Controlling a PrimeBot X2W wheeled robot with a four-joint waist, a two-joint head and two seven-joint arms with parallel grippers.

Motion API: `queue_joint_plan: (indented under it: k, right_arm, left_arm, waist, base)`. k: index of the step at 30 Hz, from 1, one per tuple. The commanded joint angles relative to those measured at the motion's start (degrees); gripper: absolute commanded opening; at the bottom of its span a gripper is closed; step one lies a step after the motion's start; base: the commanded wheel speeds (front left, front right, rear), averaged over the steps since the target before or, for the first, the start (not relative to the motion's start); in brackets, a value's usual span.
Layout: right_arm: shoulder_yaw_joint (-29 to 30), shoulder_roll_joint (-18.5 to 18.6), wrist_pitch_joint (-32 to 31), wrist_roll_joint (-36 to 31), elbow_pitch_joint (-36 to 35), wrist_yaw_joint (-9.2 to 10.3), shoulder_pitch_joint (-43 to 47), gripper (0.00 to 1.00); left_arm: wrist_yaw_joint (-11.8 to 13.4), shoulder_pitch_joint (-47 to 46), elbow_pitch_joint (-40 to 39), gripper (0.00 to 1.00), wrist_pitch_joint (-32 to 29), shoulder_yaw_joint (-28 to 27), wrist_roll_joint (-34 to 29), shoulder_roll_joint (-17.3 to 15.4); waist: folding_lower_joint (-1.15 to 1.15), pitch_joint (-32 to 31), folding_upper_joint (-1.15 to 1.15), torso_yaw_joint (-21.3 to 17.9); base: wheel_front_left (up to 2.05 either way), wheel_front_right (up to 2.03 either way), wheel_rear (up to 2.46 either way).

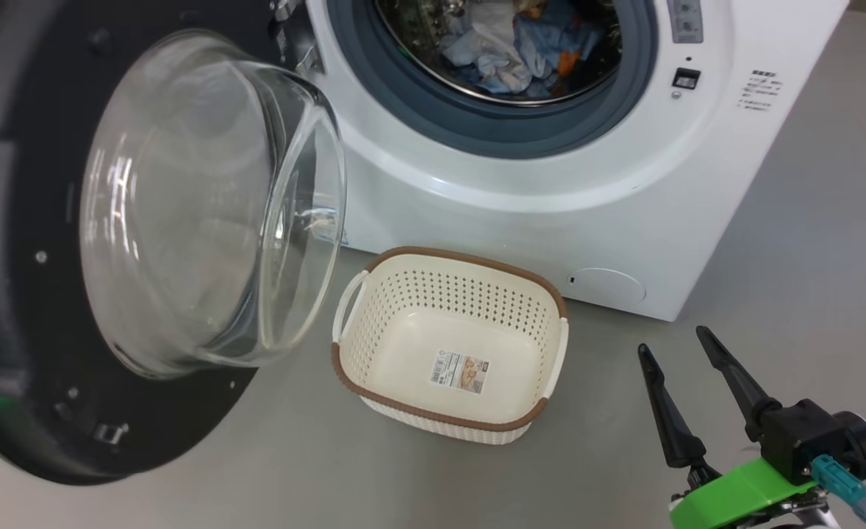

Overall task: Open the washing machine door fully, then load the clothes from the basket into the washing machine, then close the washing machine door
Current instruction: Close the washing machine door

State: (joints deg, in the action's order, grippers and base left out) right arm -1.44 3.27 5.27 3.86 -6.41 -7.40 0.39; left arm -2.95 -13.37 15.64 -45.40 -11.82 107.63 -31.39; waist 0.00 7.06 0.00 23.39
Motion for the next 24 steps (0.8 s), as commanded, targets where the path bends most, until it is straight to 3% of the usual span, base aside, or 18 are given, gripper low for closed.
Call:
queue_joint_plan:
  k: [1,12,24]
  right_arm:
    - [-1.6,-0.2,0.7,0.6,-1.3,-0.09,0.4,1.0]
    - [-2.0,-0.4,1.2,1.7,-1.5,-0.09,1.3,1.0]
    - [-2.0,-0.4,1.8,3.0,-1.5,-0.09,2.1,1.0]
  left_arm:
    - [0.4,-0.3,-2.5,0.0,-1.2,-1.6,0.7,-2.2]
    - [1.6,2.3,-8.7,0.0,-2.8,1.0,0.6,0.1]
    - [2.7,2.5,-12.6,0.0,-3.7,4.6,-0.2,3.0]
  waist:
    - [0.0,-0.9,0.0,-1.0]
    - [0.0,-3.0,0.0,-5.2]
    - [0.0,-4.2,0.0,-12.3]
  base:
    - [0.0,0.0,0.0]
    - [0.0,0.0,0.0]
    - [0.0,0.0,0.0]
